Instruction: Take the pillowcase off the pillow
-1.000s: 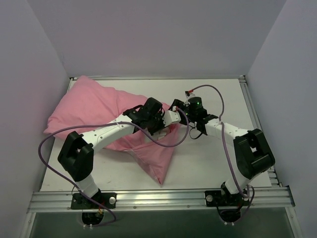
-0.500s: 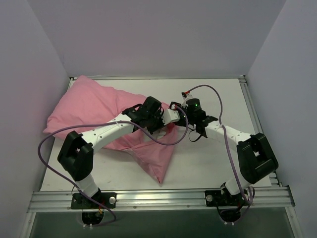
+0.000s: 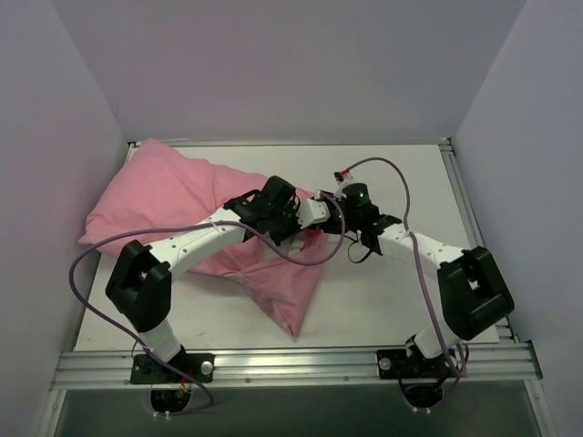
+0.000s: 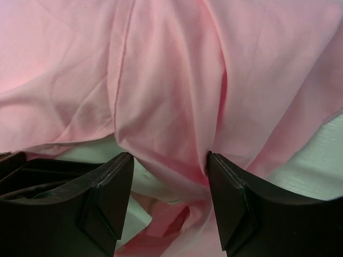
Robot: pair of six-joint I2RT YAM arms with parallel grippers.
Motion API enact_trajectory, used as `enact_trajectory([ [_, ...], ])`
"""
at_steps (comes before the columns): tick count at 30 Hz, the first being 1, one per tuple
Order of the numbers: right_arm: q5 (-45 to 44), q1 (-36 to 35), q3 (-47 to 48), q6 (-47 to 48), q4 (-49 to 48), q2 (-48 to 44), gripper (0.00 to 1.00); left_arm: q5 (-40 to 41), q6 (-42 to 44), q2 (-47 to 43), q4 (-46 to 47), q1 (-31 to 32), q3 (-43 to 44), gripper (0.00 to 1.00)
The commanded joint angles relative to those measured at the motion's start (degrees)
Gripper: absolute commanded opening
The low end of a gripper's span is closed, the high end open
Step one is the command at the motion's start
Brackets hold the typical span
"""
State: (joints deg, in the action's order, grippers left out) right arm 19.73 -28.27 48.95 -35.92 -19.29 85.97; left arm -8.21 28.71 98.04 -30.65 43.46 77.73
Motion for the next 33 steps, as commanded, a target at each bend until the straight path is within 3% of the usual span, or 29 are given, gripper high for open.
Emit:
enact_trajectory([
  [1,-0.3,-0.1,3.5,2.0,1.2,4.2,0.61,0.8,-0.5,-0.6,-2.7,-1.2,1.9,0.02],
  [3,-0.5,-0.1,4.5,2.2,1.3,5.2,0.61,0.8,-0.6,-0.6,-2.9,-1.2,2.2,0.02],
  [5,-2.6,0.0,4.8,1.8,1.8,5.5,0.48,0.6,-0.5,-0.6,-3.0,-1.2,2.3,0.02],
  [6,-3.3,0.8,5.1,1.5,2.4,5.4,0.39,0.6,-0.5,-0.6,-3.3,-1.2,2.2,0.02],
  [7,-3.6,1.5,5.0,0.9,2.4,5.3,0.21,0.6,-0.3,-0.6,-3.4,-1.2,2.1,0.02],
  [10,-3.6,6.2,4.9,-2.9,3.9,5.0,0.0,1.5,-0.3,-1.0,-4.2,-1.2,1.0,0.02],
  [15,-8.5,10.7,6.2,-3.0,7.4,6.4,0.0,0.7,2.5,-4.7,-7.3,-1.3,-3.5,0.02],
  [21,-10.8,18.6,10.2,-3.9,6.5,14.6,0.0,1.3,5.5,-13.0,-10.1,-1.5,-10.3,0.02],
  [27,-9.4,21.7,16.3,-5.0,6.3,24.4,0.0,-0.8,7.9,-18.1,-15.6,-2.0,-11.7,0.02],
  [33,-6.1,20.5,20.3,-4.3,6.8,28.8,0.0,-2.2,4.3,-19.3,-12.8,-4.8,-9.8,0.02],
])
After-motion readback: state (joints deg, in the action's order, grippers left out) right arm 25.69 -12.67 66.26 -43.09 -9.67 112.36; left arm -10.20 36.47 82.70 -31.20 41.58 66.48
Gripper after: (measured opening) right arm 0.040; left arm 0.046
